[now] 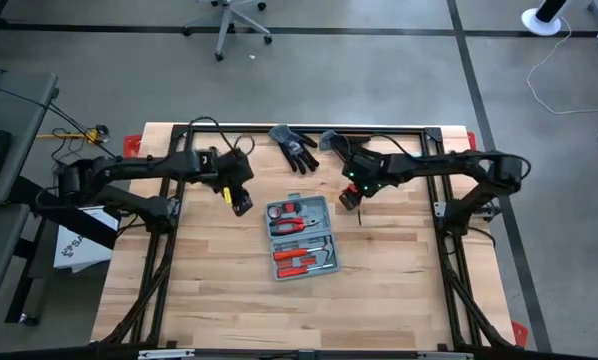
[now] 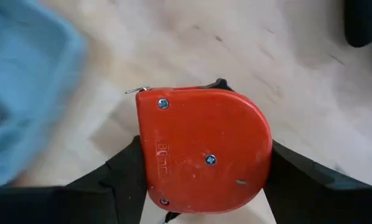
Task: Prefit tool cases
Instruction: Put the orange measuring tool into the gray tool box
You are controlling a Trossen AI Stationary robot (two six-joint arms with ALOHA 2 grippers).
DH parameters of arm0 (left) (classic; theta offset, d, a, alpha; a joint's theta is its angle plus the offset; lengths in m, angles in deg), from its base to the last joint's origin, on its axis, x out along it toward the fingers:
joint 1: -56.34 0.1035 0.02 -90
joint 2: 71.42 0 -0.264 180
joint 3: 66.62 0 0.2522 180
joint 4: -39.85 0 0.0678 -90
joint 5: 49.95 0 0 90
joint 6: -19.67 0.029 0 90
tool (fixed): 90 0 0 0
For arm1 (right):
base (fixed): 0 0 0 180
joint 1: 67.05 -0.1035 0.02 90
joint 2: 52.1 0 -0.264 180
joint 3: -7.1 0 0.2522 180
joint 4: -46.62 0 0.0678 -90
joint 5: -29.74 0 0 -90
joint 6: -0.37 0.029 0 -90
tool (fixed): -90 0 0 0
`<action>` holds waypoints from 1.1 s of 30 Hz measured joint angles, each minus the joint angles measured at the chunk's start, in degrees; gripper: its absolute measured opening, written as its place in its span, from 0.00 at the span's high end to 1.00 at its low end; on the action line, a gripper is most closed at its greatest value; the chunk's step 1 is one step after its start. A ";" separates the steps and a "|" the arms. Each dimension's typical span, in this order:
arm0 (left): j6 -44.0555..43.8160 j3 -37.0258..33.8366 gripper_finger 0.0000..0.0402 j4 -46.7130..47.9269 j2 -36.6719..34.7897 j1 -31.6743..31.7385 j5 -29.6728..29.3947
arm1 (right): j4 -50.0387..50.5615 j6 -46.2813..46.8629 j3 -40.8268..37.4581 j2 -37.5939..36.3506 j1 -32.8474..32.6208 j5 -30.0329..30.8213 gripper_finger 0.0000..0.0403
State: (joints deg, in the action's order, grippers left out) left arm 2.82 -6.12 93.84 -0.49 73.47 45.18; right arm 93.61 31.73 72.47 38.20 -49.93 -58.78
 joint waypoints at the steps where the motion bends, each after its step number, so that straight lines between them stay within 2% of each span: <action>1: -1.40 -1.40 0.69 -0.81 0.00 -0.97 0.80 | -0.09 1.15 0.00 -0.87 -0.59 -0.17 0.39; 5: -9.82 -7.96 0.69 -7.45 -0.02 -5.62 2.60 | -1.40 5.36 0.00 -2.46 -3.72 -0.52 0.39; 9: -23.40 -13.90 0.69 -17.83 0.00 -11.43 2.05 | -4.21 8.06 0.02 -2.61 -7.14 -2.20 0.39; 14: -41.85 -18.76 0.69 -32.81 1.45 -19.32 -6.94 | -7.73 9.23 0.02 -2.59 -10.71 -2.64 0.39; 16: -47.47 -19.42 0.69 -37.85 3.53 -22.06 -8.80 | -8.32 9.21 0.07 -2.59 -11.38 -3.28 0.39; 23: -58.91 -18.25 0.69 -47.29 15.57 -30.77 -7.75 | -7.37 9.75 0.07 -2.62 -14.28 -4.84 0.39; 28: -64.85 -13.21 0.69 -52.93 24.41 -34.67 -11.23 | -7.32 7.64 0.07 -2.62 -16.80 -5.94 0.39; 33: -62.67 -4.63 0.69 -55.44 31.40 -34.65 -12.34 | -6.48 7.20 0.07 -2.64 -17.26 -6.17 0.39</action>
State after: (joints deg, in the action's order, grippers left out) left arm -59.85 -10.76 38.40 30.91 38.82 32.83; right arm 87.12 38.93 72.54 35.56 -67.19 -64.95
